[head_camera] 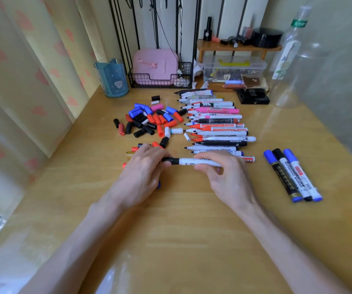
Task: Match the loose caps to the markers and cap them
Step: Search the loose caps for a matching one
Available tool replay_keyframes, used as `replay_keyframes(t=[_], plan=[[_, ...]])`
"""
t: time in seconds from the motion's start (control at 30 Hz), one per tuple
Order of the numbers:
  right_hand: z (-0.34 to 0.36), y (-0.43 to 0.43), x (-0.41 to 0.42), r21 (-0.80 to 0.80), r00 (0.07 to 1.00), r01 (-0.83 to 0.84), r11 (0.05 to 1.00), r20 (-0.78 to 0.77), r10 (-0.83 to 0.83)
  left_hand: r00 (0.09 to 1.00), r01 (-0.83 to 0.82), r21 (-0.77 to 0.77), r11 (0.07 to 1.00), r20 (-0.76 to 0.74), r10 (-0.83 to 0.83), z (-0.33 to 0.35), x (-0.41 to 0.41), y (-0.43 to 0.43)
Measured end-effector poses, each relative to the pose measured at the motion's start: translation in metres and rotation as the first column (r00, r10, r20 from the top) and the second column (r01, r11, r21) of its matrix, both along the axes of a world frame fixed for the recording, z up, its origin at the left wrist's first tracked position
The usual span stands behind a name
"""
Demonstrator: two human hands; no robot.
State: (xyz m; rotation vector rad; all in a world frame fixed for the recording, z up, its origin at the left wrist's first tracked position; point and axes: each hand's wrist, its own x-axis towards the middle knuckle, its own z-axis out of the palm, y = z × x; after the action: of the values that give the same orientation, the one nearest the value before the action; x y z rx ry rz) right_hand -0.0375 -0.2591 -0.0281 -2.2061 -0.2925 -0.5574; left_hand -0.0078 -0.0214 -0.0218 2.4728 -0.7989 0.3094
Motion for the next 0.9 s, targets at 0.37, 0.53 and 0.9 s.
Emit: replay_keyframes(t=[0.37, 0.53, 0.9], plan=[[-0.001, -0.025, 0.005, 0.179, 0.990, 0.136, 0.974, -0.071, -0.125, 0.998, -0.053, 0.027, 0.998, 0.024, 0.052, -0.007, 0.003, 0.012], [0.002, -0.015, 0.000, 0.143, 0.994, 0.106, 0.984, -0.054, -0.099, 0.994, -0.099, -0.061, 0.993, 0.048, 0.102, -0.005, 0.007, 0.016], [0.001, -0.014, 0.000, 0.118, 0.996, 0.090, 0.989, -0.027, -0.087, 0.973, -0.219, -0.175, 0.960, 0.035, 0.228, 0.004, 0.023, 0.010]])
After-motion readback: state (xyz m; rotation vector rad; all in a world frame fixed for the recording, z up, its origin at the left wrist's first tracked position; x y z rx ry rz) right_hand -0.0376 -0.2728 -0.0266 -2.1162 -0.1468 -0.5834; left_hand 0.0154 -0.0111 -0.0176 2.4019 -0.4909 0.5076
